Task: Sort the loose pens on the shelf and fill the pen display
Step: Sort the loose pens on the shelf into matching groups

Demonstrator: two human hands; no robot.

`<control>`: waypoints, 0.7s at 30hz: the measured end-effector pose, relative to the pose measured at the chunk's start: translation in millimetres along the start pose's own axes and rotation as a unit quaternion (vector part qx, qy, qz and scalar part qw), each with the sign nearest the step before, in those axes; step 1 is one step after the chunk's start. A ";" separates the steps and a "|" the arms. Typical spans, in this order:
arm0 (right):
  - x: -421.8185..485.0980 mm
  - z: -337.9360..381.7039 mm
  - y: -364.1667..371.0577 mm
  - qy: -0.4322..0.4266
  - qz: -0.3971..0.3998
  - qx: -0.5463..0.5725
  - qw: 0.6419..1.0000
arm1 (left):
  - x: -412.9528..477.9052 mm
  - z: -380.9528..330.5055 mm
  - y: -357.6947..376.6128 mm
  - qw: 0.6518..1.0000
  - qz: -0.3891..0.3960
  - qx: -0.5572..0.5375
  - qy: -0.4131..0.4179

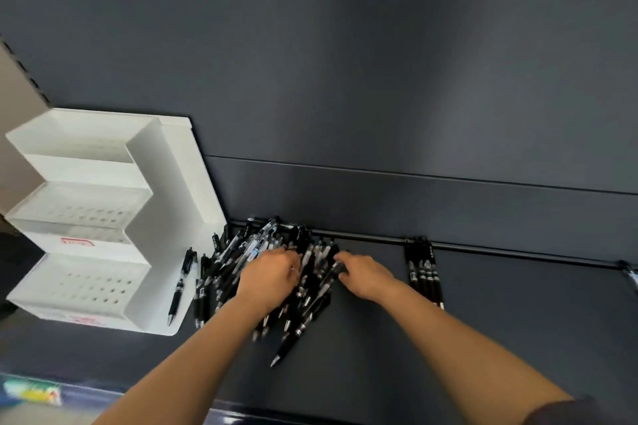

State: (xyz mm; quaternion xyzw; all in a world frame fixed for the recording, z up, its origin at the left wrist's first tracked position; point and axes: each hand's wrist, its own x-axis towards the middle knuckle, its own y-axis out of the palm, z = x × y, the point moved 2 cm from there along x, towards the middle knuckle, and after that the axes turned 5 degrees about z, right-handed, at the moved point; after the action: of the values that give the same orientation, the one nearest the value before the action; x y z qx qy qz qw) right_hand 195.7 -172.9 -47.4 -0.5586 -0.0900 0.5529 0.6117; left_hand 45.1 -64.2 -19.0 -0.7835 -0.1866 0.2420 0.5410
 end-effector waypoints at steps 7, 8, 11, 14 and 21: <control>5.7 17.6 13.5 0.108 -0.071 0.057 0.990 | 0.6 12.8 -1.7 0.996 0.025 -0.007 0.085; 5.9 18.8 15.1 0.123 -0.090 0.078 0.985 | 1.0 13.9 -1.6 0.995 0.028 -0.009 0.094; 5.5 19.0 17.8 0.147 -0.151 0.177 0.961 | 2.5 14.6 1.1 0.992 0.043 -0.022 0.113; 0.0 11.1 15.8 0.177 -0.209 0.237 0.932 | 2.4 8.7 3.2 0.989 0.054 -0.025 0.134; -21.2 1.3 3.4 0.186 -0.332 0.274 0.883 | -2.3 -9.4 10.8 0.983 0.091 -0.001 0.158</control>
State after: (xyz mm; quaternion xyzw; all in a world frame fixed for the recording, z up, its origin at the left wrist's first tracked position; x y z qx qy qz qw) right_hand 184.9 -189.4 -38.8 -0.3985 0.0007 0.2064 0.8936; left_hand 49.0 -76.3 -25.9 -0.8260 -0.0265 0.1632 0.5389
